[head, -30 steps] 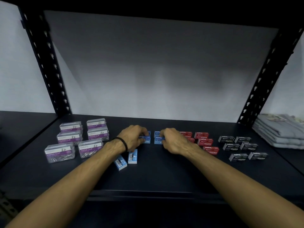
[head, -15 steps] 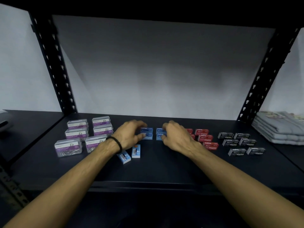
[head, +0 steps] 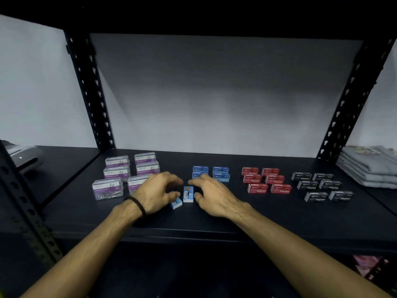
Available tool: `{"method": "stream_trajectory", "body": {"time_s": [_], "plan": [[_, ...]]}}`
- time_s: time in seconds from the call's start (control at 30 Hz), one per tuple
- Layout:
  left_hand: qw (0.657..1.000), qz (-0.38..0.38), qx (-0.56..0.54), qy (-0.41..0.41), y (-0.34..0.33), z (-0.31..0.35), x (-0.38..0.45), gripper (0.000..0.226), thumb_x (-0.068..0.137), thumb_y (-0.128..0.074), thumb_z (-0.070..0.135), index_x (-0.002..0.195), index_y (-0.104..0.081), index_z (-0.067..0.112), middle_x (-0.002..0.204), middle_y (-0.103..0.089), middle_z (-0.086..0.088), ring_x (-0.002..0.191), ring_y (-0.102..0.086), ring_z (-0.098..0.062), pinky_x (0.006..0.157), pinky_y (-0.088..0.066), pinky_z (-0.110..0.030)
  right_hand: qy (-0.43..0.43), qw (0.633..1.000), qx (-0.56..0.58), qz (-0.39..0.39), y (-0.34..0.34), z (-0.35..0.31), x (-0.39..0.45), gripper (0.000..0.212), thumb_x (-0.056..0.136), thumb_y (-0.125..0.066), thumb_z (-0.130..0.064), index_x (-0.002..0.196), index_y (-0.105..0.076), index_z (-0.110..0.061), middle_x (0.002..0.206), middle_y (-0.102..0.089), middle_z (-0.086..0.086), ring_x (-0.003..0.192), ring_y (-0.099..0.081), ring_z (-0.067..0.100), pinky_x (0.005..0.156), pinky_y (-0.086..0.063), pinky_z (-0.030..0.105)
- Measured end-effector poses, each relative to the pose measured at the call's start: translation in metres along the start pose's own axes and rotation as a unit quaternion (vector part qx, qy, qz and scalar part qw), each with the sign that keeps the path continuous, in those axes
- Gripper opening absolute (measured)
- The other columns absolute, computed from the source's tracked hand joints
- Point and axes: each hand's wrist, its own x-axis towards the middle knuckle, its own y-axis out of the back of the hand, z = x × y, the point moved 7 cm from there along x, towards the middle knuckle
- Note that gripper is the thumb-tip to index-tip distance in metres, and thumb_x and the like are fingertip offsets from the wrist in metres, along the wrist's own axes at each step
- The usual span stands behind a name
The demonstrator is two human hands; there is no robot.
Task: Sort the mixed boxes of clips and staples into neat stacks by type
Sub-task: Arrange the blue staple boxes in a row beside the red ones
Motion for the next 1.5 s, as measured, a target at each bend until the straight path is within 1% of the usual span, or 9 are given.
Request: {"method": "stream_trajectory", "body": {"time_s": [0.2, 0.4, 0.5, 0.63, 0.8, 0.97, 1.13, 1.27, 1.5], "plan": [[0.999, -0.038, 0.027, -0.006, -0.012, -0.008, -0.01, 0.033, 0.086, -0.066, 0.03, 0.119, -0.064, 0.027, 0.11, -0.06, 0.012, 0.095, -0.057, -0.005, 0.086, -0.051, -0.031, 0.045, 0.997, -0.031, -0.054, -0.017, -0.005, 0.007, 0.057, 0.093, -0.044, -0.004, 0.145, -0.047, -0.027, 0.159, -0.032, -0.002, 0.143, -0.027, 0.022, 0.115, -0.031, 0.041], [0.994, -0.097, 0.042, -0.014, -0.024, -0.011, -0.012, 0.047, 0.084, -0.061, 0.02, 0.13, -0.059, 0.027, 0.142, -0.049, 0.011, 0.126, -0.049, -0.01, 0.106, -0.038, -0.026, 0.067, 0.994, -0.073, -0.041, -0.016, 0.001, 0.008, 0.054, 0.09, -0.048, -0.007, 0.142, -0.052, -0.025, 0.14, -0.052, -0.003, 0.126, -0.04, 0.018, 0.105, -0.039, 0.035], [0.994, -0.098, 0.037, -0.018, -0.025, -0.013, -0.01, 0.046, 0.086, -0.065, 0.024, 0.131, -0.058, 0.028, 0.137, -0.053, 0.011, 0.121, -0.051, -0.009, 0.102, -0.04, -0.024, 0.06, 0.994, -0.082, -0.031, -0.012, 0.009, 0.006, 0.049, 0.092, -0.052, -0.018, 0.14, -0.052, -0.025, 0.129, -0.052, -0.001, 0.119, -0.042, 0.017, 0.099, -0.039, 0.031], [0.996, -0.082, 0.022, -0.01, -0.027, -0.018, -0.008, 0.037, 0.088, -0.065, 0.028, 0.125, -0.061, 0.03, 0.117, -0.058, 0.013, 0.099, -0.054, -0.004, 0.089, -0.046, -0.024, 0.043, 0.996, -0.074, -0.022, -0.006, 0.017, -0.001, 0.043, 0.092, -0.055, -0.027, 0.135, -0.055, -0.025, 0.124, -0.049, -0.002, 0.115, -0.042, 0.015, 0.091, -0.039, 0.027], [0.997, -0.071, 0.014, -0.022, -0.025, -0.016, -0.007, 0.031, 0.091, -0.062, 0.034, 0.121, -0.063, 0.027, 0.111, -0.059, 0.014, 0.094, -0.052, -0.003, 0.083, -0.042, -0.019, 0.042, 0.996, -0.074, -0.019, -0.001, 0.024, -0.009, 0.036, 0.09, -0.058, -0.031, 0.125, -0.059, -0.021, 0.122, -0.048, -0.005, 0.113, -0.044, 0.013, 0.084, -0.036, 0.024], [0.997, -0.066, 0.007, -0.024, -0.026, -0.015, -0.004, 0.028, 0.097, -0.052, 0.035, 0.12, -0.064, 0.025, 0.111, -0.056, 0.01, 0.098, -0.053, -0.005, 0.083, -0.04, -0.018, 0.038, 0.998, -0.052, -0.015, -0.001, 0.027, -0.012, 0.03, 0.091, -0.058, -0.029, 0.119, -0.06, -0.021, 0.113, -0.051, -0.005, 0.108, -0.046, 0.012, 0.08, -0.035, 0.023], [0.999, -0.044, -0.008, -0.022, -0.025, -0.015, 0.0, 0.024, 0.099, -0.047, 0.03, 0.115, -0.064, 0.023, 0.106, -0.059, 0.009, 0.098, -0.057, -0.009, 0.088, -0.047, -0.027, 0.033, 0.999, -0.04, -0.015, 0.0, 0.029, -0.014, 0.029, 0.092, -0.058, -0.034, 0.118, -0.061, -0.022, 0.11, -0.052, -0.006, 0.106, -0.046, 0.01, 0.08, -0.035, 0.023], [0.999, -0.02, -0.028, -0.016, -0.024, -0.015, 0.001, 0.024, 0.099, -0.048, 0.023, 0.115, -0.065, 0.019, 0.108, -0.065, 0.009, 0.1, -0.059, -0.008, 0.083, -0.042, -0.018, 0.02, 0.999, -0.017, -0.02, 0.001, 0.033, -0.015, 0.029, 0.094, -0.058, -0.038, 0.118, -0.063, -0.023, 0.107, -0.053, -0.007, 0.104, -0.047, 0.009, 0.085, -0.041, 0.027], [0.999, -0.005, -0.045, -0.013, -0.02, -0.015, 0.002, 0.027, 0.098, -0.051, 0.019, 0.122, -0.065, 0.018, 0.12, -0.066, 0.007, 0.111, -0.059, -0.008, 0.089, -0.038, -0.011, 0.003, 0.999, 0.026, -0.031, 0.002, 0.039, -0.009, 0.031, 0.102, -0.046, -0.036, 0.116, -0.069, -0.021, 0.11, -0.057, -0.006, 0.106, -0.05, 0.009, 0.092, -0.045, 0.034]]}}
